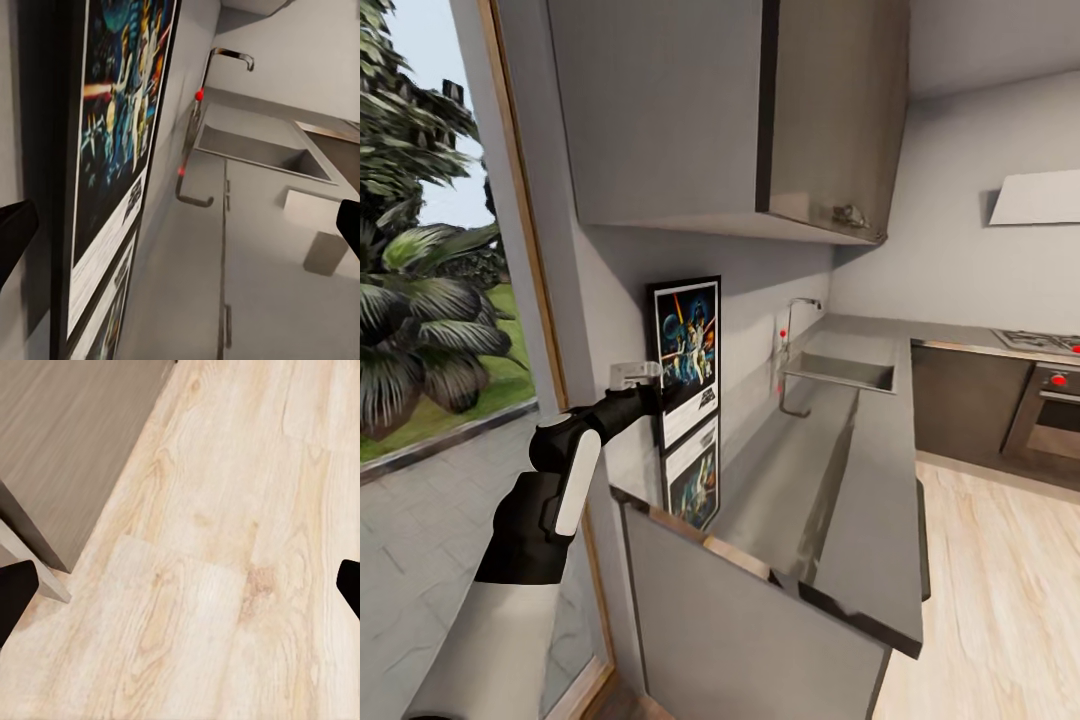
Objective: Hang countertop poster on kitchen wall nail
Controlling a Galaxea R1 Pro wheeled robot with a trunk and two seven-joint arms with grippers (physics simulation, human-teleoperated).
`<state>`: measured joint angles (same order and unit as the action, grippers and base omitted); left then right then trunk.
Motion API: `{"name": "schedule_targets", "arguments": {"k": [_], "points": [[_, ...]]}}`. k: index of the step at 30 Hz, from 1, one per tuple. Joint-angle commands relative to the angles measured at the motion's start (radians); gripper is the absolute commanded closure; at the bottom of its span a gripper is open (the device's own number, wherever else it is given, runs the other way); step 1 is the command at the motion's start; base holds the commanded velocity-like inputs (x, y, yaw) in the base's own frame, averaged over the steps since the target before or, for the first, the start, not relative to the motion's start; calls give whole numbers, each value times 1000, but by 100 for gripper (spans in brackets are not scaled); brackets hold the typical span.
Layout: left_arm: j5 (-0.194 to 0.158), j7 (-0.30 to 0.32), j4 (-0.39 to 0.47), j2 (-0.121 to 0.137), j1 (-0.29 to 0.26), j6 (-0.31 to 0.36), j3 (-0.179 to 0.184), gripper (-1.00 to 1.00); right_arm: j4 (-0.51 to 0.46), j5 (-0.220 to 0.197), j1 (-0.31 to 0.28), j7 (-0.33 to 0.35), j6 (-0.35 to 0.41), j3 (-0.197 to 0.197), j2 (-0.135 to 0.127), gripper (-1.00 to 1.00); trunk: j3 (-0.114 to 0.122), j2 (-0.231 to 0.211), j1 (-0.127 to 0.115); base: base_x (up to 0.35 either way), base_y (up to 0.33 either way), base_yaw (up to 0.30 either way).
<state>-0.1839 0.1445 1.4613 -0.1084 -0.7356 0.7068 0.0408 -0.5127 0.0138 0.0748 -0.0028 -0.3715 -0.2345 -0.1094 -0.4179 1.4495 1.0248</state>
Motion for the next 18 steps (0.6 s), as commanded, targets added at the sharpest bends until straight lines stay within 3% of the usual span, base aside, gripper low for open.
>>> {"name": "schedule_targets", "arguments": {"k": [1, 6, 11, 18], "points": [[-3, 1, 1, -1, -1, 5, -1, -100, -1, 2, 0, 0, -1, -1, 0, -100, -1, 1, 0, 151, 0, 0], [-3, 1, -2, -1, -1, 5, -1, -100, -1, 2, 0, 0, -1, -1, 0, -100, -1, 1, 0, 195, 0, 0], [-4, -75, -6, -1, -1, 5, -1, -100, -1, 2, 0, 0, -1, -2, 0, -100, -1, 1, 0, 18, 0, 0], [-5, -95, -7, -1, -1, 5, -1, -100, -1, 2, 0, 0, -1, -2, 0, -100, -1, 1, 0, 2, 0, 0]]}}
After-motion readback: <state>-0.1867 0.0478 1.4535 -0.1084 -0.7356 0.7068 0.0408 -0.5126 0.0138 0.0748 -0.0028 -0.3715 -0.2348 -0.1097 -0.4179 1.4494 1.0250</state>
